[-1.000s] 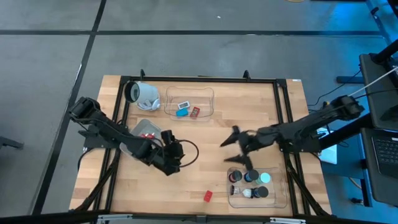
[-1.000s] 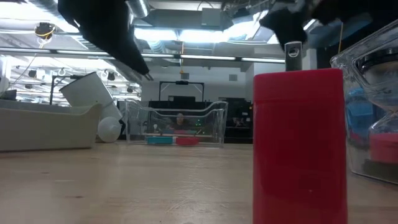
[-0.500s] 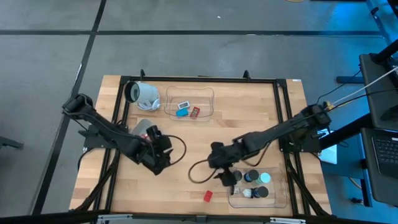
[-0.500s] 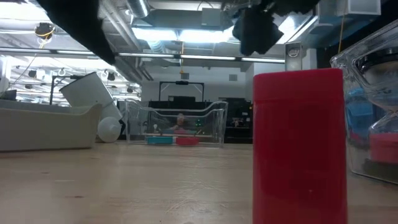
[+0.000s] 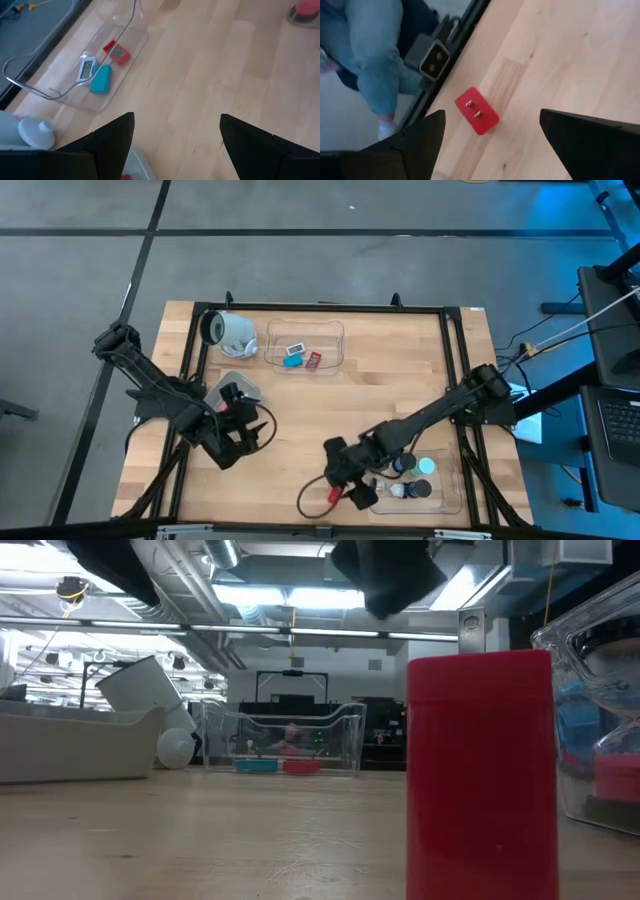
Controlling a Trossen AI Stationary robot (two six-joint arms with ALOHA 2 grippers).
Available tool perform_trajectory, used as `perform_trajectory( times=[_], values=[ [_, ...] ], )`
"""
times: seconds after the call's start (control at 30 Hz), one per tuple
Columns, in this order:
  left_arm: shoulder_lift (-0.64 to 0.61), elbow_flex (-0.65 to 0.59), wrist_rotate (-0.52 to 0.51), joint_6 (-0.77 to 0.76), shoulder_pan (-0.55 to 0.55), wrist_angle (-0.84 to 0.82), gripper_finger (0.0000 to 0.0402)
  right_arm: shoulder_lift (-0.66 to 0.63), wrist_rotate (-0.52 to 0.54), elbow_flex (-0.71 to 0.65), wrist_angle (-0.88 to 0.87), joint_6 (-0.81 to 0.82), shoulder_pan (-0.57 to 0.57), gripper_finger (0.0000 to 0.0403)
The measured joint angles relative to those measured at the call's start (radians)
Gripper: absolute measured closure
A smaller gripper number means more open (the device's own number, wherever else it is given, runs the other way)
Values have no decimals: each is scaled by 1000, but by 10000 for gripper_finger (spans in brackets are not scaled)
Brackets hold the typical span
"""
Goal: Pick & Place Office items
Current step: Put the orange charger adapter into the gray bin
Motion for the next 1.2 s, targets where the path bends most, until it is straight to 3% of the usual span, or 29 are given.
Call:
perform_trajectory(
  times=[0.3, 0.87, 1.2],
  values=[
    [-2, 0, -17, -31, -13, -1, 109, 97, 30, 0, 63, -96, 35, 78],
    [-1, 0, -18, -32, -13, -5, 109, 109, 79, -1, 108, -308, 68, 92],
    [-1, 0, -18, -31, -13, -18, 109, 134, 71, 2, 123, -265, 59, 92]
  ],
)
